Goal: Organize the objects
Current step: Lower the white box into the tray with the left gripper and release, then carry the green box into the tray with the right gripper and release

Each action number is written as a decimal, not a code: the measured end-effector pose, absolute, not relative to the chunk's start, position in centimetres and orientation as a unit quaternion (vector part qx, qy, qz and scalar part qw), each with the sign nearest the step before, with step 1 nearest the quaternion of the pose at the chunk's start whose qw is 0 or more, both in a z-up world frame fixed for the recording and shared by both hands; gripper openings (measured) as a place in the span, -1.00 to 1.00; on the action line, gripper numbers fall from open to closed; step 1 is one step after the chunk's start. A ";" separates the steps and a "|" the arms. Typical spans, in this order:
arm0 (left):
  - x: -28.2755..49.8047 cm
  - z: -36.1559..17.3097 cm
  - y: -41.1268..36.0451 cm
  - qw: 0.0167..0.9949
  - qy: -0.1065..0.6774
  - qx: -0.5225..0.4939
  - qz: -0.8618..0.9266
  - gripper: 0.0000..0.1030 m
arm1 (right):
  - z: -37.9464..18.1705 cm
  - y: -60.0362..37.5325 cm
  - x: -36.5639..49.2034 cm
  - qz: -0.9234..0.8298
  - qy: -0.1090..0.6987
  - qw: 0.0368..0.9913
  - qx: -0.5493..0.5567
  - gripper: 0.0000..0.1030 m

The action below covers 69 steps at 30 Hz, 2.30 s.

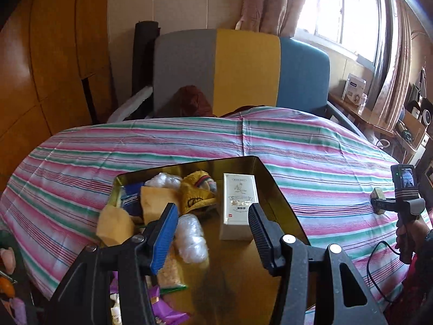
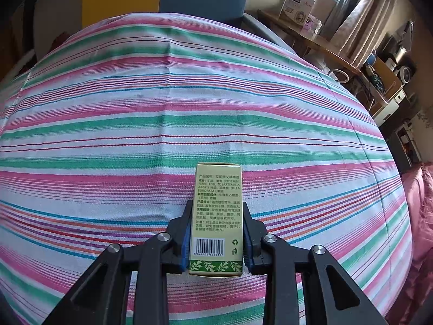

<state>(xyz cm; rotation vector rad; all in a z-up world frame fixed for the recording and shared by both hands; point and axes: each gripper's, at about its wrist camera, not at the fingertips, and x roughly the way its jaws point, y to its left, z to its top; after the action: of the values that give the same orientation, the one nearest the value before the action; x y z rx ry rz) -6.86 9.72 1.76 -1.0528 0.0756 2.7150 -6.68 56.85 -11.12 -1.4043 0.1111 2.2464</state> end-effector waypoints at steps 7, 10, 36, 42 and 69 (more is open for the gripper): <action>-6.1 1.3 7.8 0.107 0.019 -0.367 0.924 0.06 | -11.3 56.3 -6.5 0.822 0.026 0.242 -0.514 -0.40; -5.9 1.1 7.1 0.105 0.016 -0.372 0.922 0.06 | -11.2 56.0 -6.6 0.817 0.024 0.246 -0.521 -0.40; -4.9 0.1 -0.1 0.058 -0.038 -0.386 0.920 0.06 | -0.7 36.8 -4.6 0.879 0.017 -0.001 -0.476 -0.42; -4.5 -0.2 -2.9 0.033 -0.052 -0.385 0.921 0.09 | 1.0 24.3 -3.1 0.880 -0.001 -0.156 -0.449 -0.41; -4.1 -1.2 -2.2 0.043 -0.027 -0.375 0.926 0.39 | -7.9 14.8 -4.6 0.828 0.055 -0.208 -0.519 0.23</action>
<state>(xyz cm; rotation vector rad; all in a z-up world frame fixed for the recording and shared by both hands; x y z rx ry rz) -4.06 -2.22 -1.21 -1.1469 -0.0837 2.8303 -4.56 14.77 -7.93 -1.8875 0.2011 3.0119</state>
